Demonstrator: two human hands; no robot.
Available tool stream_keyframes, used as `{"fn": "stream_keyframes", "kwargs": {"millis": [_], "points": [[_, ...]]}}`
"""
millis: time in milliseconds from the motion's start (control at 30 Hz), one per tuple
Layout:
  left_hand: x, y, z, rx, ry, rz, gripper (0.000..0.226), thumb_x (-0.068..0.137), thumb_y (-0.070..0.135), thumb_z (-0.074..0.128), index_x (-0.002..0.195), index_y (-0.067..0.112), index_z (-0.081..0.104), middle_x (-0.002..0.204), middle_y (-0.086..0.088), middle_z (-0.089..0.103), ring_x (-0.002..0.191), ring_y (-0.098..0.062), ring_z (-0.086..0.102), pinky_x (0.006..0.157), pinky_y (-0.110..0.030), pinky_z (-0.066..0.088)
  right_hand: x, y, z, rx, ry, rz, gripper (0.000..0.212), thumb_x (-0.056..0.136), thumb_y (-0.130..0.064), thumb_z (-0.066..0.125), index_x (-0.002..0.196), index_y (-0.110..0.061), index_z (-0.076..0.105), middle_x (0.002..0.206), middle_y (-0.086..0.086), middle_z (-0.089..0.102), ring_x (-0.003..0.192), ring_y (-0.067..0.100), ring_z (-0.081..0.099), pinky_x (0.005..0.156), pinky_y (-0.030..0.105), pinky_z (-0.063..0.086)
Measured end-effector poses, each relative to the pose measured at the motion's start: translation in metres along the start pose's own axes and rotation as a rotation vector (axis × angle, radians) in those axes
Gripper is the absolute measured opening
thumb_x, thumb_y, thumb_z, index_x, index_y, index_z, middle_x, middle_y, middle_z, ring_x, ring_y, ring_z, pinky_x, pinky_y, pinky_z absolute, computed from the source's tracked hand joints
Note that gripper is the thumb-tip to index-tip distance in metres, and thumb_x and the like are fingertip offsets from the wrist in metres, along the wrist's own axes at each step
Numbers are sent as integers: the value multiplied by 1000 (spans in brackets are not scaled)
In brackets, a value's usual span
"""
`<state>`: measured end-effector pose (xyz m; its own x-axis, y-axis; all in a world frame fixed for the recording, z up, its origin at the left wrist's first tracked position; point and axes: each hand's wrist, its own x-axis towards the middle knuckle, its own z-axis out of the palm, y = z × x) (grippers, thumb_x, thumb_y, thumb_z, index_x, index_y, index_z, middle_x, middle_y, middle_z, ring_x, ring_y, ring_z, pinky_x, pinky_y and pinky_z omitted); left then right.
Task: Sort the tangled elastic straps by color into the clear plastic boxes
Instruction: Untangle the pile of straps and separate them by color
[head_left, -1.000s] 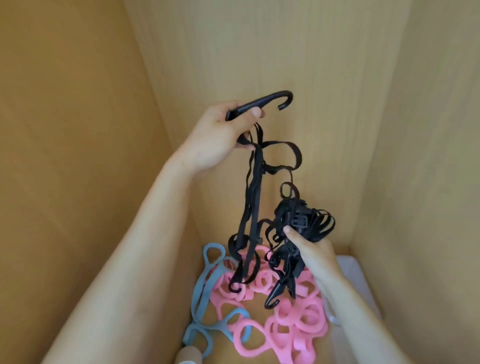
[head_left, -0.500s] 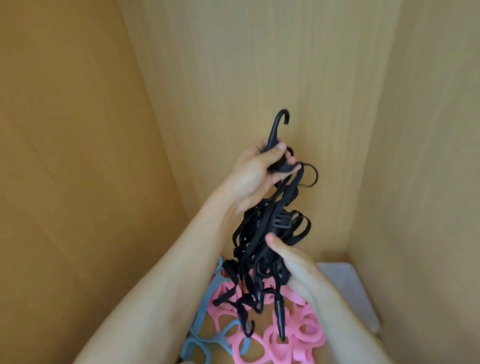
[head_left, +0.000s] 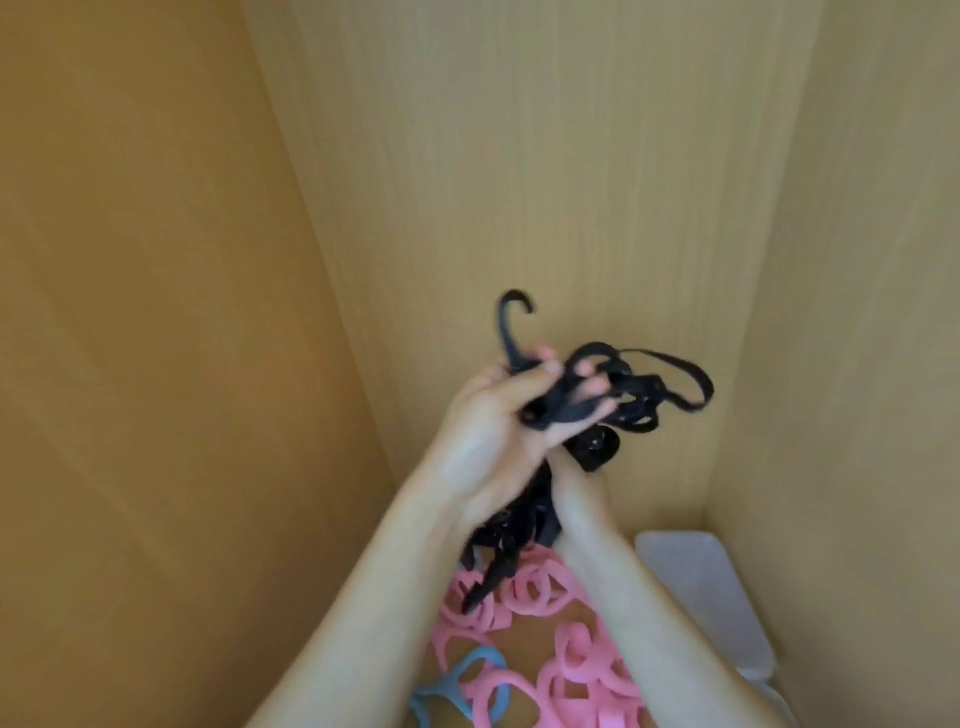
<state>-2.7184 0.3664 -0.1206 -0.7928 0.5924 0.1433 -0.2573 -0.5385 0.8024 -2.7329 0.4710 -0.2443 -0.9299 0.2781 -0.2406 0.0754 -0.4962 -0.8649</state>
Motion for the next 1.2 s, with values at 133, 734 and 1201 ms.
{"fn": "stream_keyframes", "kwargs": {"millis": [133,734,1201], "points": [[-16,21,-60,86,287,81,19,100,0,48,85,10,53,119,-22,65,106,-33,71,79,-44,62,-3,-7,-16,51,50,-4,57,60,-39,83,110,-14,71,99,13,78,91,32,76,82,51,61],[-28,-109,-113,109,-33,-337,111,64,71,79,152,17,38,152,-17,47,141,-38,43,116,-62,31,-17,-23,-44,-164,-94,49,12,67,-29,74,70,-19,70,75,8,67,71,26,66,71,36,53],[-34,-113,-100,733,133,-269,32,89,34,72,120,34,65,115,8,74,109,-11,69,87,-26,57,-35,16,-81,-147,-476,168,55,74,-42,86,119,-12,74,125,18,69,117,31,67,93,40,56]]}}
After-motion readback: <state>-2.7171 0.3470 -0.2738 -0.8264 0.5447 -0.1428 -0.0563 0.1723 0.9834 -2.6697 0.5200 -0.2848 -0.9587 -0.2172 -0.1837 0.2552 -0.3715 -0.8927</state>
